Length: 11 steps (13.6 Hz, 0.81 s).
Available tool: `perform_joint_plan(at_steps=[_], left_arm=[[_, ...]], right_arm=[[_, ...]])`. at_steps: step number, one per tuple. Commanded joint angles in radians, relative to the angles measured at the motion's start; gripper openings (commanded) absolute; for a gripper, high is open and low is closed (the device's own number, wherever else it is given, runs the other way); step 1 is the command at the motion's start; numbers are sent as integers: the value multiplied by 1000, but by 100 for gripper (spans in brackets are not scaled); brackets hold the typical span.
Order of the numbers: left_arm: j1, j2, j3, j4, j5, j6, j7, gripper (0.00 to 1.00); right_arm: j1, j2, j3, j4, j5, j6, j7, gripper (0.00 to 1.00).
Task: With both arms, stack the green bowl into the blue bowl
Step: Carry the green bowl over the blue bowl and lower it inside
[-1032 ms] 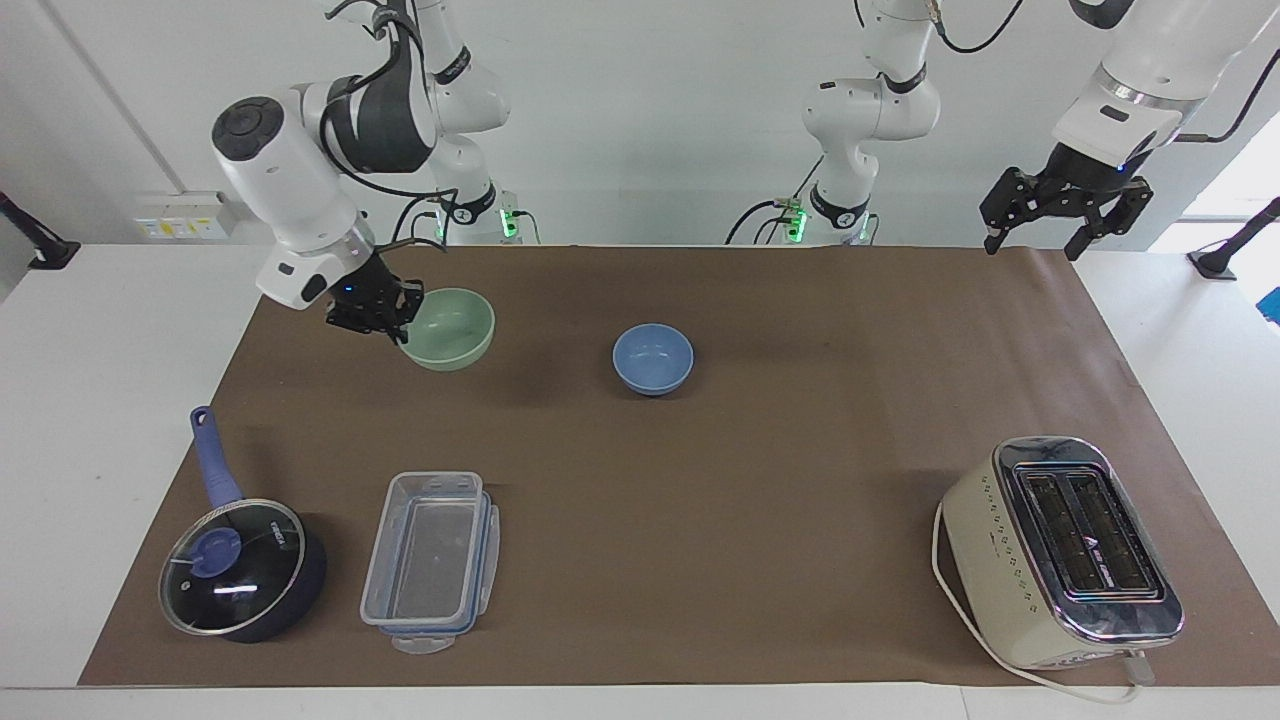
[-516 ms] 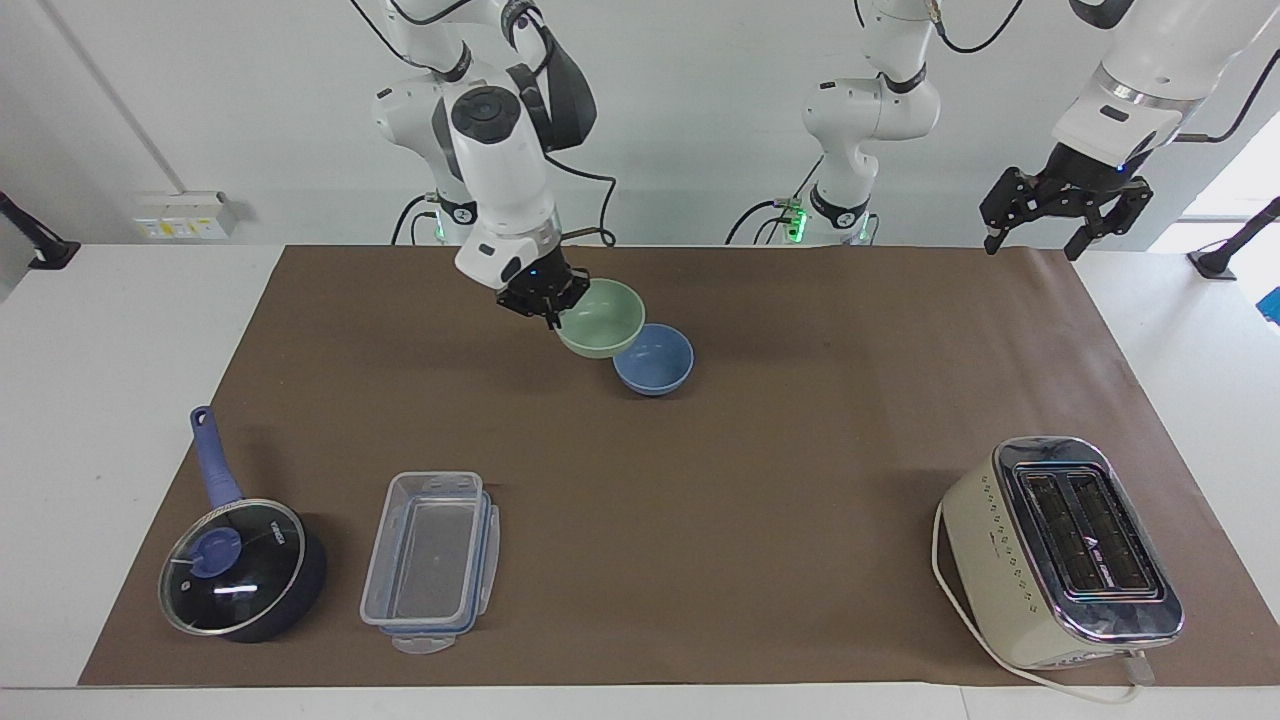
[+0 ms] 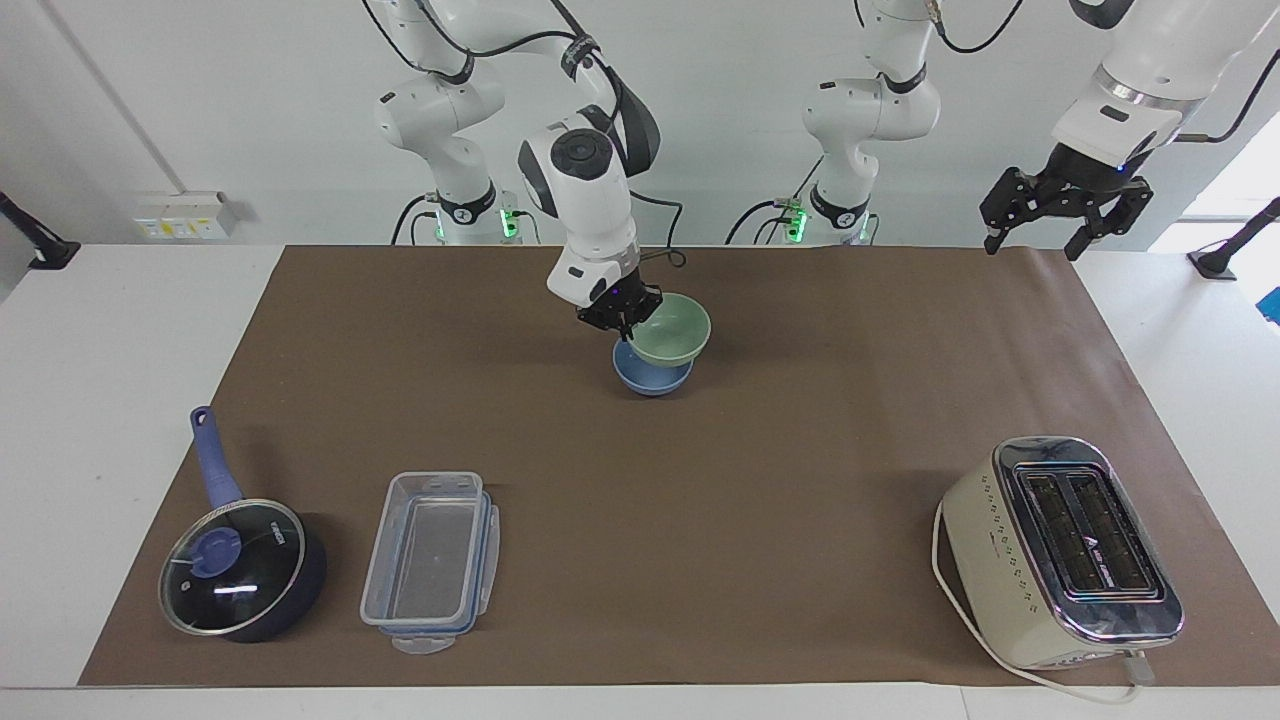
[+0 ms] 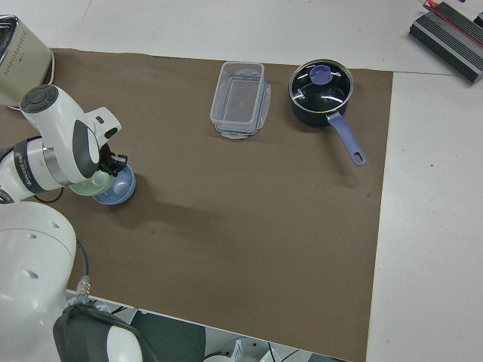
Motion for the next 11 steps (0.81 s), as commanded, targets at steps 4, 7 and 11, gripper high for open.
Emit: perform_joint_plan(at_steps=[4, 7, 11], left_arm=[[14, -7, -7, 6, -10, -18, -1, 100], [14, -7, -7, 6, -10, -18, -1, 100], [12, -7, -7, 6, -10, -15, 1, 100]], right_arm=[[-9, -39, -4, -93, 21, 82, -35, 0], [-14, -31, -4, -93, 21, 103, -48, 0], [-17, -22, -4, -93, 21, 131, -65, 0]])
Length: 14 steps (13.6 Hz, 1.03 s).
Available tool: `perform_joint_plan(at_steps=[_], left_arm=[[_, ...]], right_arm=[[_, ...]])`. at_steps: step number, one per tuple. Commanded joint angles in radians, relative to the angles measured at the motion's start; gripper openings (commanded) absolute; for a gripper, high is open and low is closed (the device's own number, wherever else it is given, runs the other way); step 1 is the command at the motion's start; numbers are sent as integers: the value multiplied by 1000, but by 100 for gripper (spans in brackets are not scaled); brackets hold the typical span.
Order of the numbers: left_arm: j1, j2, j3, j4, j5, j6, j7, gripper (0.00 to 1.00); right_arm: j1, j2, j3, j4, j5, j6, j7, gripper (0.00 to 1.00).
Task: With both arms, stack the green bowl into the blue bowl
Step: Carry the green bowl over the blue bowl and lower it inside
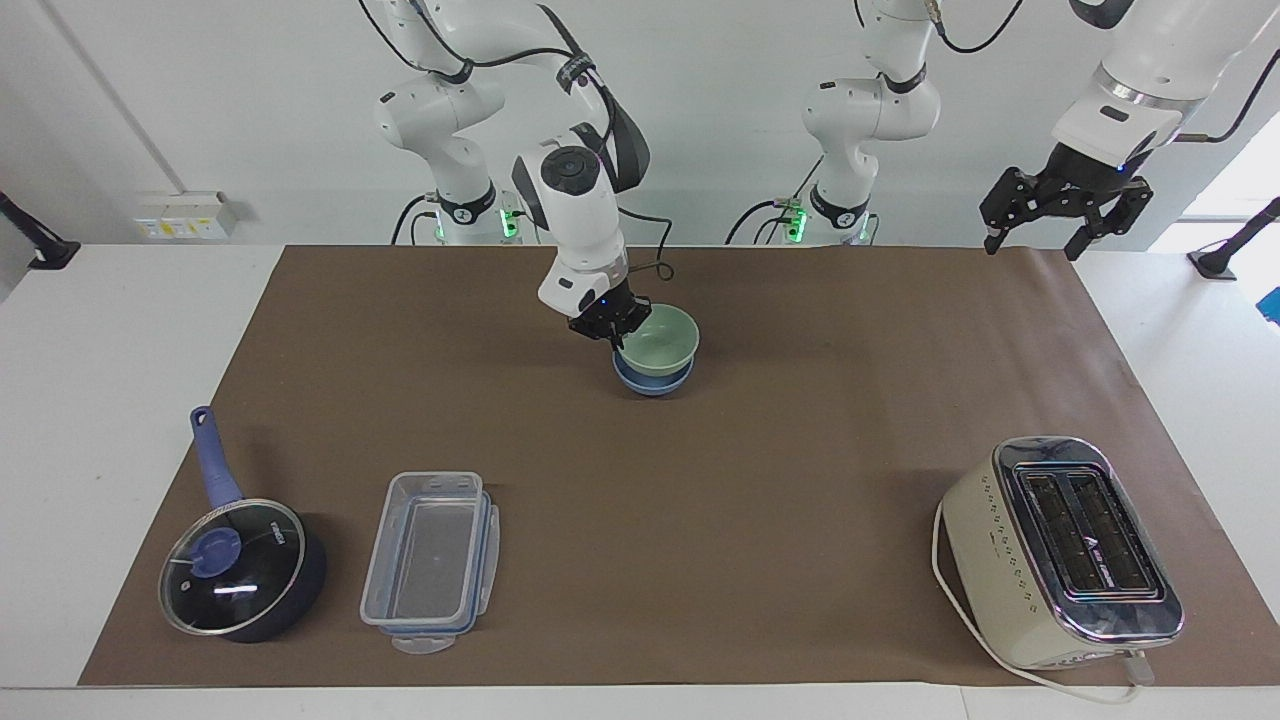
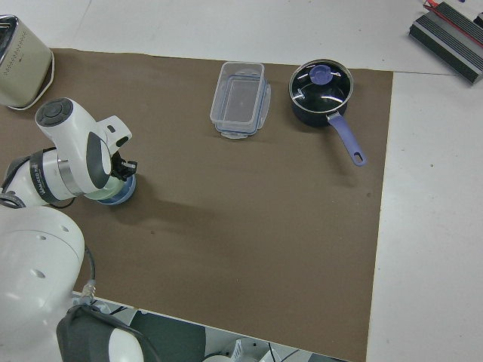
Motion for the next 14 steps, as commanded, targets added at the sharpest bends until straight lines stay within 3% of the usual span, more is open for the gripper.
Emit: perform_joint_plan(at_steps=[1, 13, 14], left_arm=[[12, -7, -7, 6, -10, -15, 2, 100], [12, -5, -7, 6, -12, -13, -4, 100], [12, -7, -7, 6, -12, -13, -4, 100]], right_arm=[[-12, -11, 2, -24, 21, 44, -49, 0], [-4, 9, 2, -55, 21, 76, -57, 0], [-6, 7, 2, -60, 21, 76, -57, 5]])
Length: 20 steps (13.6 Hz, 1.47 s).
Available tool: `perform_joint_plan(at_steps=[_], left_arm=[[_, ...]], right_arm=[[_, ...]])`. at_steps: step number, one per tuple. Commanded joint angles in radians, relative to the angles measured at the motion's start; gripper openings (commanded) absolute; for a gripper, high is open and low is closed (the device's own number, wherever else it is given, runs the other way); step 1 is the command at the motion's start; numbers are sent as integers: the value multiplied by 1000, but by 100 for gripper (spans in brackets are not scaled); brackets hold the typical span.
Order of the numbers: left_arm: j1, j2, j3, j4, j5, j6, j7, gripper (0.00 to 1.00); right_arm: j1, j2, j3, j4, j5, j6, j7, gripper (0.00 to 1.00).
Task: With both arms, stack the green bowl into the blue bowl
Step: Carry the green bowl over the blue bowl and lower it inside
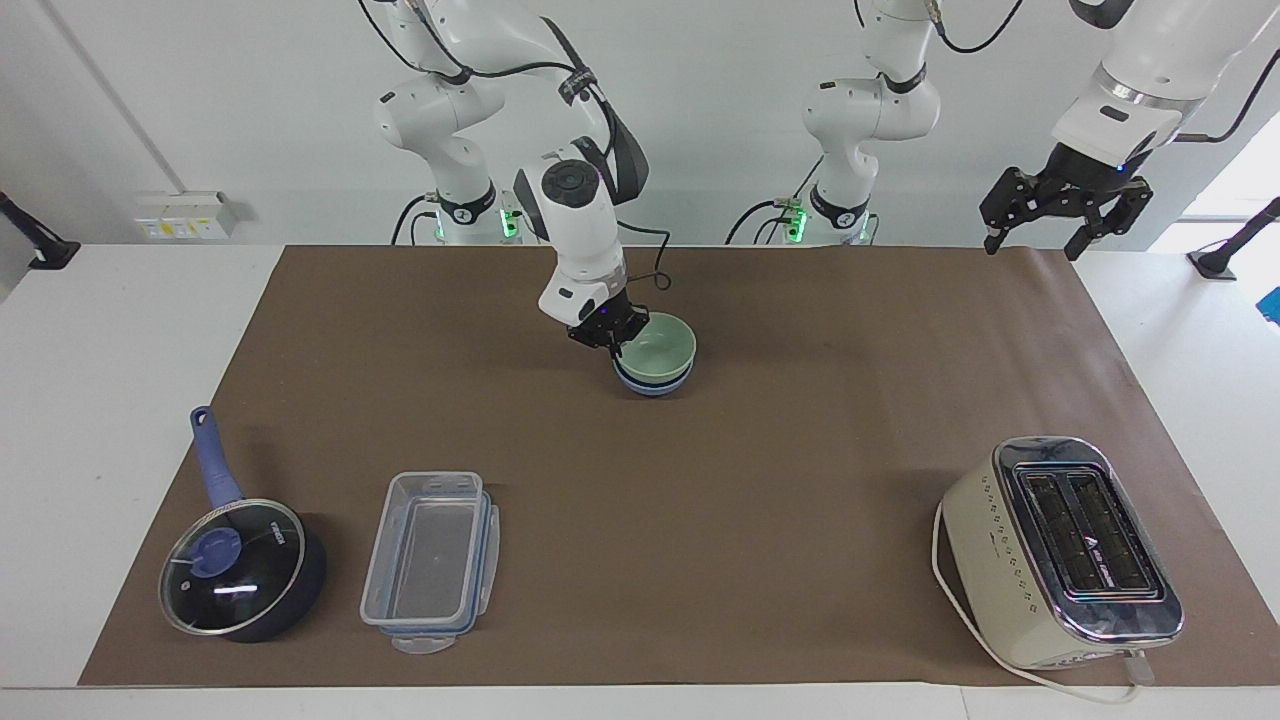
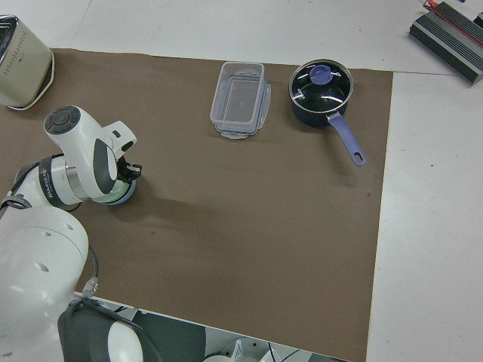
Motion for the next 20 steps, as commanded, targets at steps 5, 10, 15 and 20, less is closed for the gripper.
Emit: perform_joint_plan(at_steps=[5, 10, 15, 20], left_arm=[[11, -7, -7, 6, -15, -13, -5, 100], [6, -7, -7, 6, -15, -13, -5, 100], [8, -7, -7, 4, -16, -15, -5, 100], [6, -7, -7, 4, -16, -10, -5, 100]], right_arm=[[-7, 0, 2, 20, 21, 16, -36, 100], [-111, -33, -12, 174, -11, -170, -34, 100], [-274, -95, -10, 286, -53, -362, -37, 100], [-395, -174, -17, 347, -91, -592, -45, 100]])
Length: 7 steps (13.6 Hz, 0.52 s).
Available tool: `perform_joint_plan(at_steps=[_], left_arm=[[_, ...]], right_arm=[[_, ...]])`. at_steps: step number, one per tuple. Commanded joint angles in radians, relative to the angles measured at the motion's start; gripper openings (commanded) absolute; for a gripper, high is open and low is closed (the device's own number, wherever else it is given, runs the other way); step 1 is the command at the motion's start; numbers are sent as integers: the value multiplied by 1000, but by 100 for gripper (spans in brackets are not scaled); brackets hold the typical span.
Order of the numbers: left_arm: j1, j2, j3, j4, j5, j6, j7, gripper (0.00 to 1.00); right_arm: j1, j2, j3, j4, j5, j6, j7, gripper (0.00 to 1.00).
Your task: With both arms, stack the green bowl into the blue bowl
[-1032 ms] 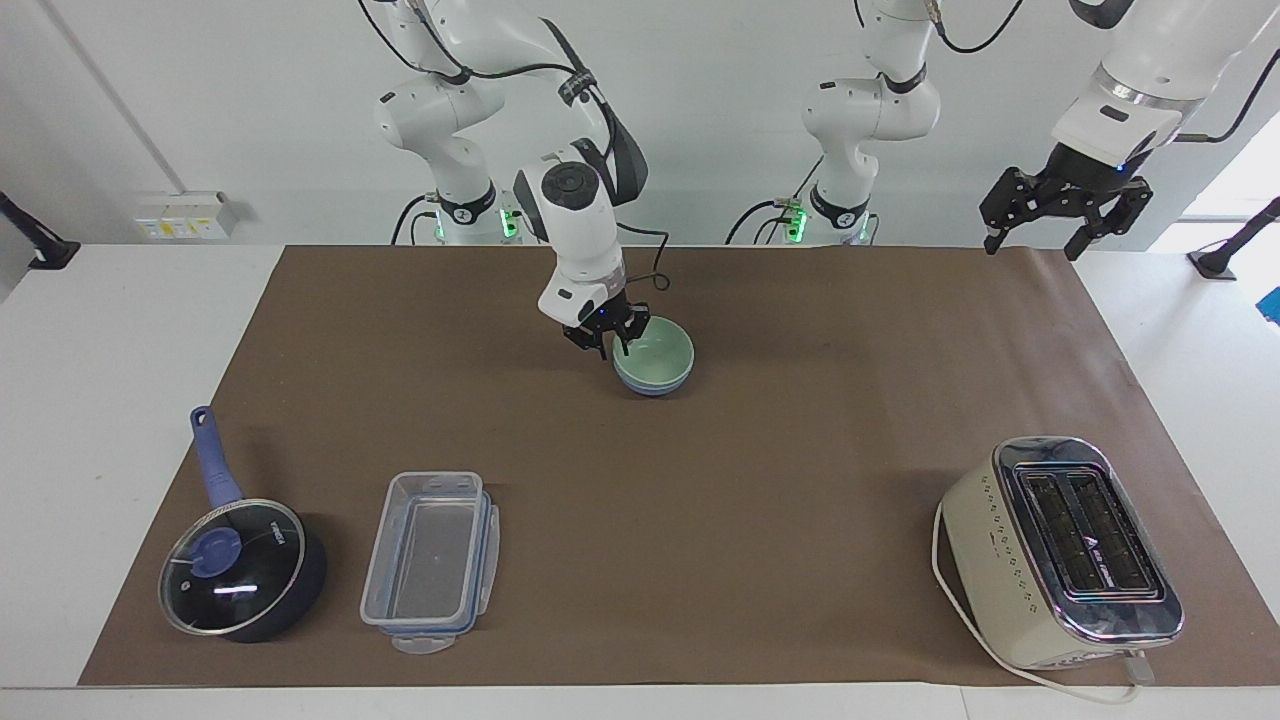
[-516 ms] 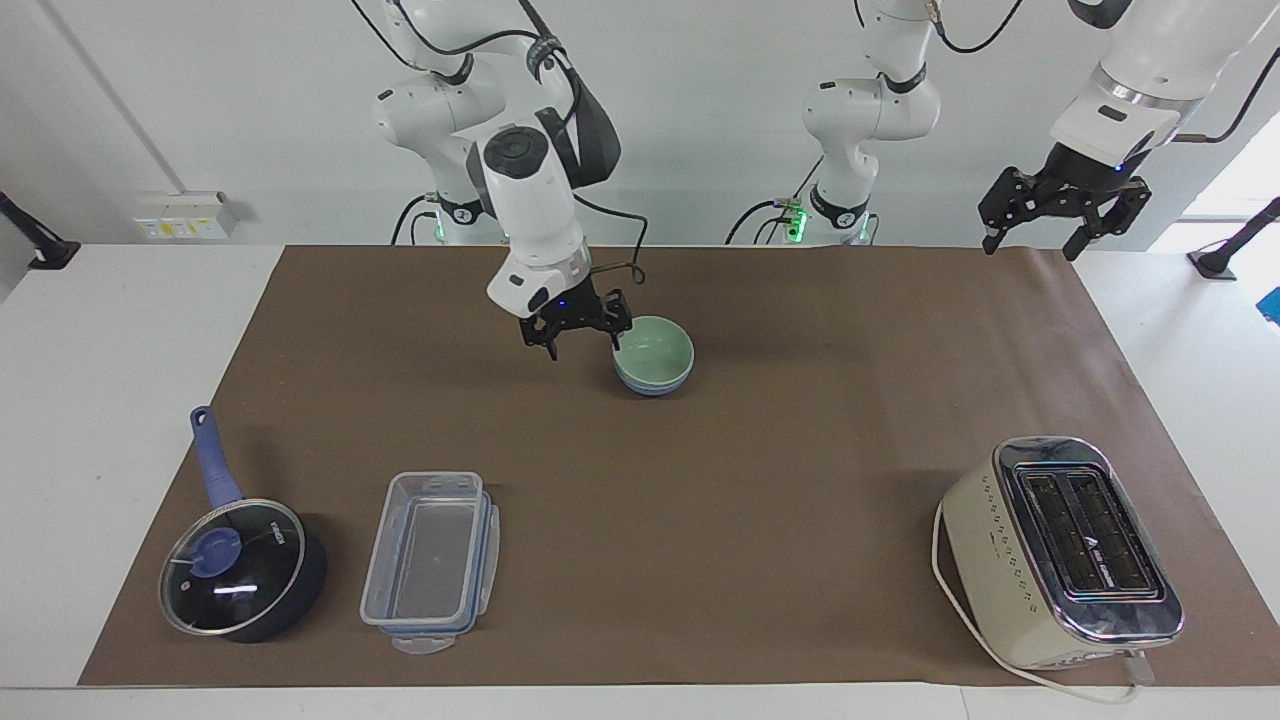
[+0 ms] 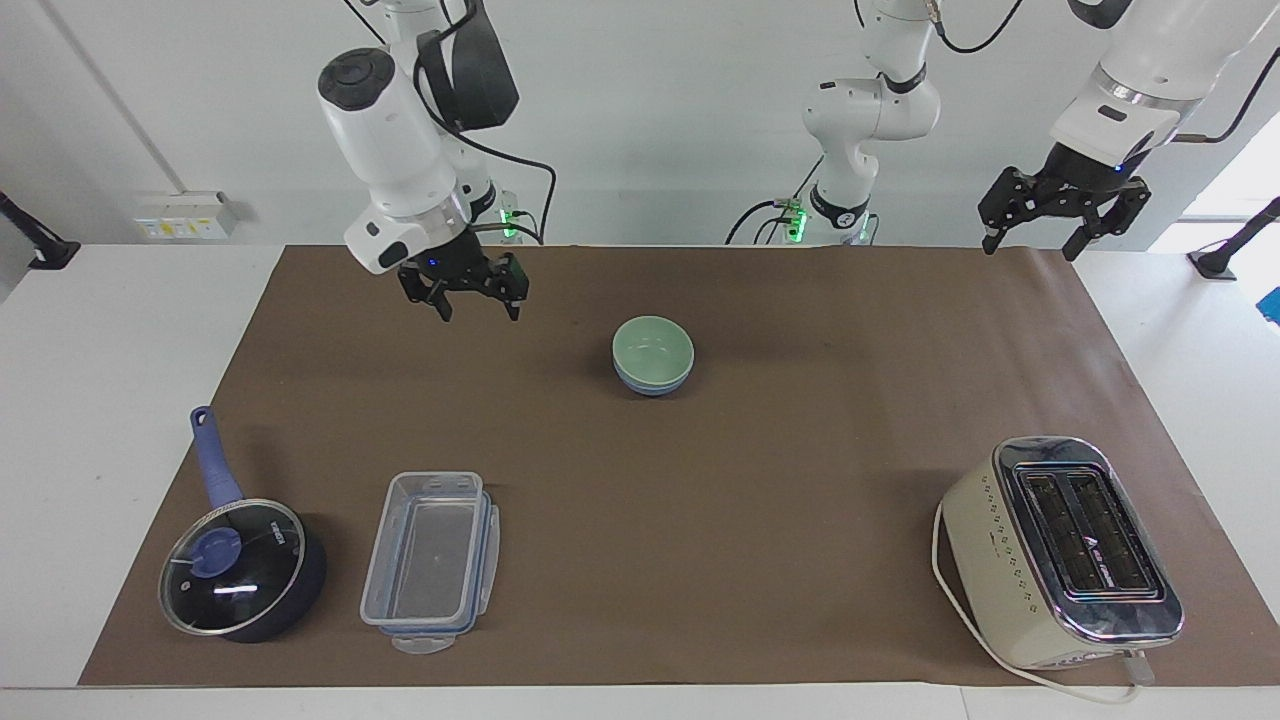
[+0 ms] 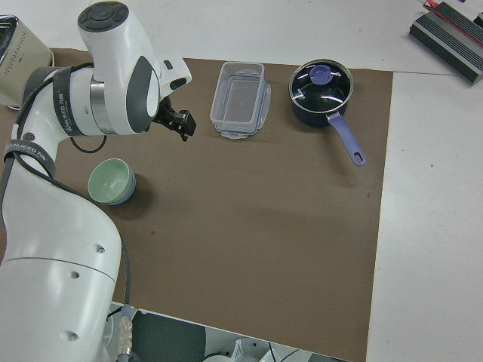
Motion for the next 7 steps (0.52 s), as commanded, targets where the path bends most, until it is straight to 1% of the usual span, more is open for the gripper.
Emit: perform_joint_plan(at_steps=[1, 4, 7], left_arm=[[6, -7, -5, 4, -14, -10, -5, 100], [5, -7, -5, 4, -14, -10, -5, 100], [6, -7, -5, 4, -14, -10, -4, 100]], right_arm=[[-60, -41, 6, 6, -58, -57, -45, 100], [-149, -71, 3, 6, -83, -106, -163, 100], [-229, -81, 0, 8, -91, -136, -281, 100]])
